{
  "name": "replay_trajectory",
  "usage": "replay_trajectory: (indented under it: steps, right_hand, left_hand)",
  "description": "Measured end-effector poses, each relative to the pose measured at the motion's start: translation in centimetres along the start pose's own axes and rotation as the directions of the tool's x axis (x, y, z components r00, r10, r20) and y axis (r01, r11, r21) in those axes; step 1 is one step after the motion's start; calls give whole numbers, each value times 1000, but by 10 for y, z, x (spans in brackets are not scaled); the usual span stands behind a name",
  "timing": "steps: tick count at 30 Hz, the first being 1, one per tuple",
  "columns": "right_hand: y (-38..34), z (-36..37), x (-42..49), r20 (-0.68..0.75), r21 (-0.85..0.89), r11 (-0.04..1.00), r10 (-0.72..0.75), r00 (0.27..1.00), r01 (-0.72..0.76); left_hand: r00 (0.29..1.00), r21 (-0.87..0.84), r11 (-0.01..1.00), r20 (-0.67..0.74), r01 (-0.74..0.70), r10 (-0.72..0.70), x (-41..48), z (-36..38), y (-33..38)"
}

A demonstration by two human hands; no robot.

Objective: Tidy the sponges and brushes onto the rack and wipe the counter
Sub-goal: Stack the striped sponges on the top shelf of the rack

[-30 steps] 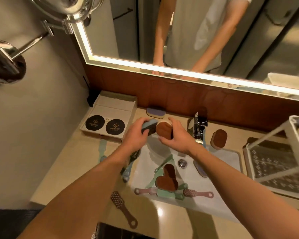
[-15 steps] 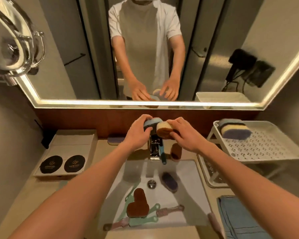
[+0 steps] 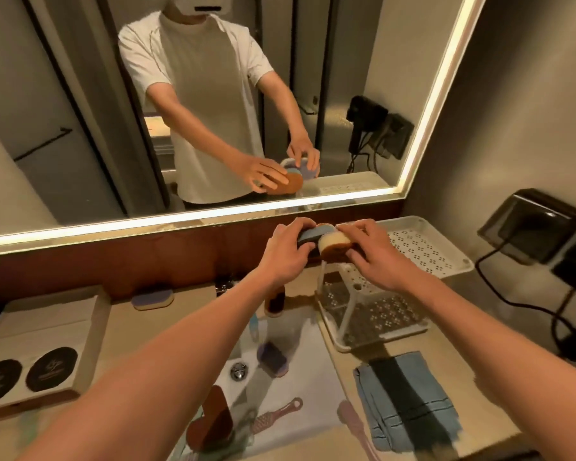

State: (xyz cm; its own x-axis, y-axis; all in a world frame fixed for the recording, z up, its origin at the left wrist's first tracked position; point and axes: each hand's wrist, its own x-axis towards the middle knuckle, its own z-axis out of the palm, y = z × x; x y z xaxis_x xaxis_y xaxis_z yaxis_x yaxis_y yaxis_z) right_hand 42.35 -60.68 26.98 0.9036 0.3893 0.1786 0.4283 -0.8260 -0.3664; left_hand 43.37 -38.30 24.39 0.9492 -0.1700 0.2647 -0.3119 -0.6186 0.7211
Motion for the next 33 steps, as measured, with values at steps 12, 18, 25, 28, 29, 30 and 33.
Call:
replay_trajectory:
  steps: [12, 18, 25, 28, 29, 30, 33]
  right_hand:
    - [75, -10, -36, 30, 29, 993, 113, 993, -114]
    - [97, 2, -32, 30, 88, 989, 120, 992, -122]
    - [114, 15, -23, 52, 156, 982, 100, 994, -107]
    - [118, 20, -18, 90, 167, 983, 67, 994, -81]
    - [119, 21, -17, 101, 175, 981, 66, 993, -83]
    - [119, 21, -16, 112, 179, 979, 73, 991, -93]
    - [119, 24, -11, 142, 151, 982, 87, 986, -109]
  left_hand:
    - [1000, -46, 999, 12, 12, -11, 35, 92, 56]
    - [995, -48, 994, -37, 96, -98, 37, 123, 59]
    - [994, -30, 996, -68, 86, -88, 33, 145, 54]
    - [994, 21, 996, -64, 90, -88, 26, 152, 48]
    - [993, 44, 994, -66, 101, -98, 25, 152, 47]
    - [992, 73, 991, -69, 112, -107, 23, 153, 48]
    - [992, 160, 980, -50, 119, -112, 19, 156, 47]
